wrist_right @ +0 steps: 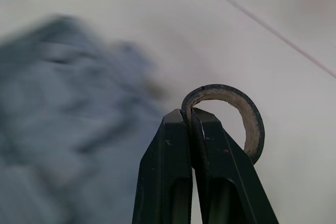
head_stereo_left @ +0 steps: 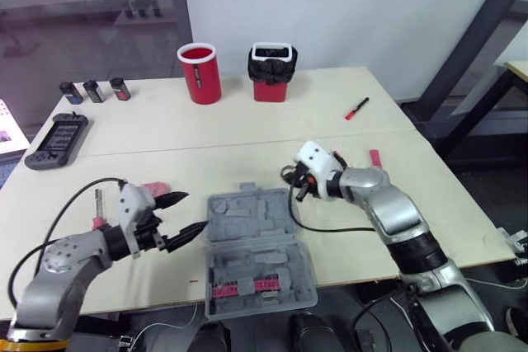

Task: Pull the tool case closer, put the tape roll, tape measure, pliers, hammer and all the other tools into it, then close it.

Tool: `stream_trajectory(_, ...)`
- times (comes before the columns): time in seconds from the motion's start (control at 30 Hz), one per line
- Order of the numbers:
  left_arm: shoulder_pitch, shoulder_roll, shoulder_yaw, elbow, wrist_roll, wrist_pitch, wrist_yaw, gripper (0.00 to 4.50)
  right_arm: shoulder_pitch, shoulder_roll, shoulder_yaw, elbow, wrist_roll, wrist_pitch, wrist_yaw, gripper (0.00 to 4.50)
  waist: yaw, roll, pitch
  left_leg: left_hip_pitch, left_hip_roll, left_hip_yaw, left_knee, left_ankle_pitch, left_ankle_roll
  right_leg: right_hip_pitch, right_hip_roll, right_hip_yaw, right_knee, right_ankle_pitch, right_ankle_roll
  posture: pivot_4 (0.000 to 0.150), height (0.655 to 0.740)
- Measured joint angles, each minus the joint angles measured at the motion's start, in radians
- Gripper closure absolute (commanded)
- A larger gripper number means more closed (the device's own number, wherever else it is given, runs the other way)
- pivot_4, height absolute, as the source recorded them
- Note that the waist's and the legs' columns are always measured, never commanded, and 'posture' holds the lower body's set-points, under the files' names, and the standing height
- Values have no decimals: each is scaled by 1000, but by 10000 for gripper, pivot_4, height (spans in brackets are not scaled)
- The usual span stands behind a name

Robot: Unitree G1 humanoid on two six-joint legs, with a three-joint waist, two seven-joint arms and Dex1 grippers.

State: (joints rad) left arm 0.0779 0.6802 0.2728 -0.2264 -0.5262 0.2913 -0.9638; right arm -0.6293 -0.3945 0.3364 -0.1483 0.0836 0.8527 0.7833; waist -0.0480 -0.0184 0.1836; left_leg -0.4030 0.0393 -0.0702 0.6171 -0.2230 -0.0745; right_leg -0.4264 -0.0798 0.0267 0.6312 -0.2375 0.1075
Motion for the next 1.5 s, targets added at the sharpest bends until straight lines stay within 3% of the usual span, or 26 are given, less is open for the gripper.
stream_trajectory(0.23, 126, 42, 102, 59, -18, -39, -80, 0, -110, 114, 179, 1, -2, 62, -9, 44456, 12, -1, 0, -2, 0, 0, 1, 0, 0, -1, -1, -1, -2, 0, -1, 1500, 7387)
stream_trajectory(0.43, 148, 44, 118, 14, -20, -37, -76, 0, -239, 226, 275, 256, -62, -34, -17, 44456, 1, -1, -1, -2, 1, 1, -1, 0, 0, -3, 0, -1, -1, 0, -2, 1500, 7387)
stream_trajectory(1.03, 174, 26, 104, -63, -22, 4, -21, 0, -333, 425, 263, 748, -138, -292, -31, 44456, -3, -1, -1, -2, 2, 1, -1, 0, 0, -3, 2, -1, 0, 1, -2, 1500, 7387)
stream_trajectory(1.5, 164, 26, 103, -64, -23, 6, -15, 0, -346, 432, 235, 823, -178, -337, -21, 44456, -12, -1, 0, -2, 2, 1, -2, 0, 0, -3, 2, -1, 0, 1, -2, 1500, 7387)
